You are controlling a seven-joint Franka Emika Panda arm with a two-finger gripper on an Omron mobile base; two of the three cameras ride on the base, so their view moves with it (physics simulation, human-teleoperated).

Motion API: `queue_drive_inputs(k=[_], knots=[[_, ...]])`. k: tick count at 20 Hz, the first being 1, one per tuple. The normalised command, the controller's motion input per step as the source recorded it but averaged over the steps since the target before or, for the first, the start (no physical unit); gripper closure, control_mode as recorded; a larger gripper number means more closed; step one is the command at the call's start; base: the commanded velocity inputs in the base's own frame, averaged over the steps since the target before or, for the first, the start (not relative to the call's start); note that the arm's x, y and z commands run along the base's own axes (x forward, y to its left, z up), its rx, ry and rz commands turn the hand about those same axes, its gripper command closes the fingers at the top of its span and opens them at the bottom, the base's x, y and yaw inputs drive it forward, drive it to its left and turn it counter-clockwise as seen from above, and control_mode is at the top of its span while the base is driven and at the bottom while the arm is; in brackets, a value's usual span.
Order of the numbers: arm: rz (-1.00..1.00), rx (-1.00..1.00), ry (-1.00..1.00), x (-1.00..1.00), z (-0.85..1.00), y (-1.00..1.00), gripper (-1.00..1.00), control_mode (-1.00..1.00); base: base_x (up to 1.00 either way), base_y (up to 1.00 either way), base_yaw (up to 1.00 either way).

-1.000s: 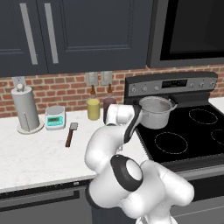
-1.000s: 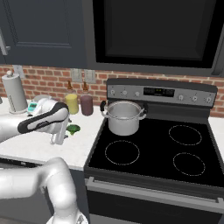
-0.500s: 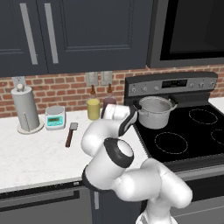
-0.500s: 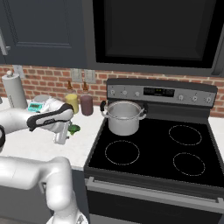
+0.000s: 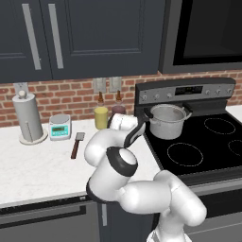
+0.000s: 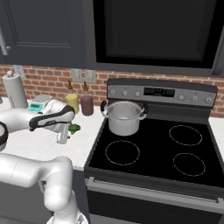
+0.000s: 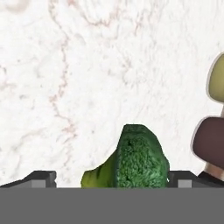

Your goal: Put the eggplant and broccoli in the pot. Retrieve the spatula and lightly stir the vegetables in the pot.

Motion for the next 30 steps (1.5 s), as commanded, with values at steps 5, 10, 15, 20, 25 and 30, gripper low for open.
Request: queue_drive_inputs(k=[5, 10, 15, 20, 25, 30], knots=[[-0.06, 0.00, 0.18, 0.49, 0.07, 0.25, -1.00, -1.00, 0.00, 0.00, 0.00], [-0.07, 0.02, 0.13, 0.33, 0.27, 0.17, -1.00, -1.00, 0.00, 0.00, 0.00], [-0.08, 0.03, 0.11, 0.42, 0.40, 0.12, -1.00, -1.00, 0.00, 0.00, 0.00], [-0.07, 0.02, 0.17, 0.52, 0.23, 0.12, -1.00, -1.00, 0.00, 0.00, 0.00], [-0.03, 0.00, 0.32, 0.49, 0.00, 0.22, 1.00, -1.00, 0.00, 0.00, 0.00], [0.00, 0.03, 0.32, 0.11, 0.01, 0.22, 1.00, -1.00, 0.00, 0.00, 0.00]])
